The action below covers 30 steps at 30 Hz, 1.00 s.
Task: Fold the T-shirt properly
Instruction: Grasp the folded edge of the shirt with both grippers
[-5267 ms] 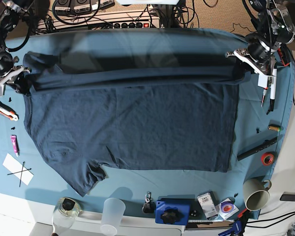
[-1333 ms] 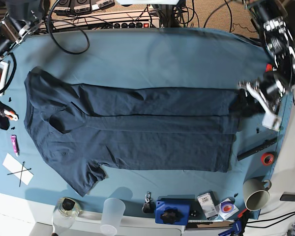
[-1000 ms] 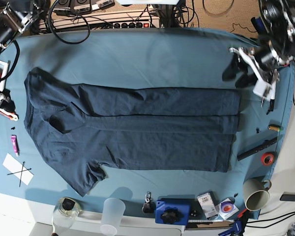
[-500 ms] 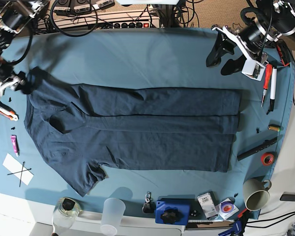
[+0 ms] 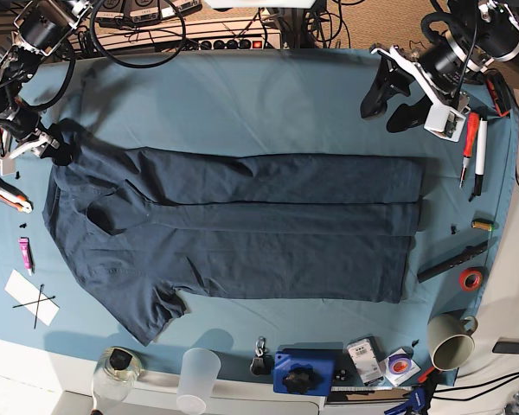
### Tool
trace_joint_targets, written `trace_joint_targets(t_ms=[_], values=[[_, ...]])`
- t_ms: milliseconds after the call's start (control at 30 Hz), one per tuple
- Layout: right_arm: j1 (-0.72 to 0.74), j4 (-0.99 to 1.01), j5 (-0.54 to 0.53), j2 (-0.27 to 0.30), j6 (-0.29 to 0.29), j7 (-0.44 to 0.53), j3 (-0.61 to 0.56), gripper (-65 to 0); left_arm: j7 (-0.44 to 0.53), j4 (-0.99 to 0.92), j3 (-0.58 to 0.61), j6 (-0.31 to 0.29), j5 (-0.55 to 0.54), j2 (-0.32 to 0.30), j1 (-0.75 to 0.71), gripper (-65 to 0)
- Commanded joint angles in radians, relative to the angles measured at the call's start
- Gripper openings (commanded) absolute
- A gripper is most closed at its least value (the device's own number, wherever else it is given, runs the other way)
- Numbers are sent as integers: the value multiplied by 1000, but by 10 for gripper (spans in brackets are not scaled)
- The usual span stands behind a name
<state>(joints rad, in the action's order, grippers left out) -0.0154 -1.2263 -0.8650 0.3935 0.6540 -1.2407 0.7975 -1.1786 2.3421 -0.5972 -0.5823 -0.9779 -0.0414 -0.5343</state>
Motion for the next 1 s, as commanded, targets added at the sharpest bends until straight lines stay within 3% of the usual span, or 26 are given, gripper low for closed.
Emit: trace_joint_targets(t_ms=[0, 267, 400, 600, 700, 800, 900, 967], values=[[10, -15, -6, 13, 0, 1, 2, -375, 36, 14, -3, -6, -24, -3, -3, -345], [10, -15, 28, -15, -16, 27, 2, -376, 53, 14, -3, -6, -18, -3, 0, -345], [10, -15, 38, -23, -17, 30, -9, -490, 53, 14, -3, -6, -18, -3, 0, -345], [10, -15, 142, -22, -23, 42, -102, -650, 63, 14, -3, -6, -18, -3, 0, -345], [10, -16, 142, -22, -24, 49, -117, -650, 95, 14, -3, -6, -17, -3, 0, -346], [10, -16, 144, -22, -24, 68, -104, -650, 153, 14, -2, -2, 27, -3, 5, -441], [10, -16, 144, -22, -24, 73, -77, -650, 263, 14, -1, 104, 120, -3, 6, -606], [10, -16, 144, -22, -23, 74, -57, -650, 330, 14, -1, 154, 175, -3, 15, -650]])
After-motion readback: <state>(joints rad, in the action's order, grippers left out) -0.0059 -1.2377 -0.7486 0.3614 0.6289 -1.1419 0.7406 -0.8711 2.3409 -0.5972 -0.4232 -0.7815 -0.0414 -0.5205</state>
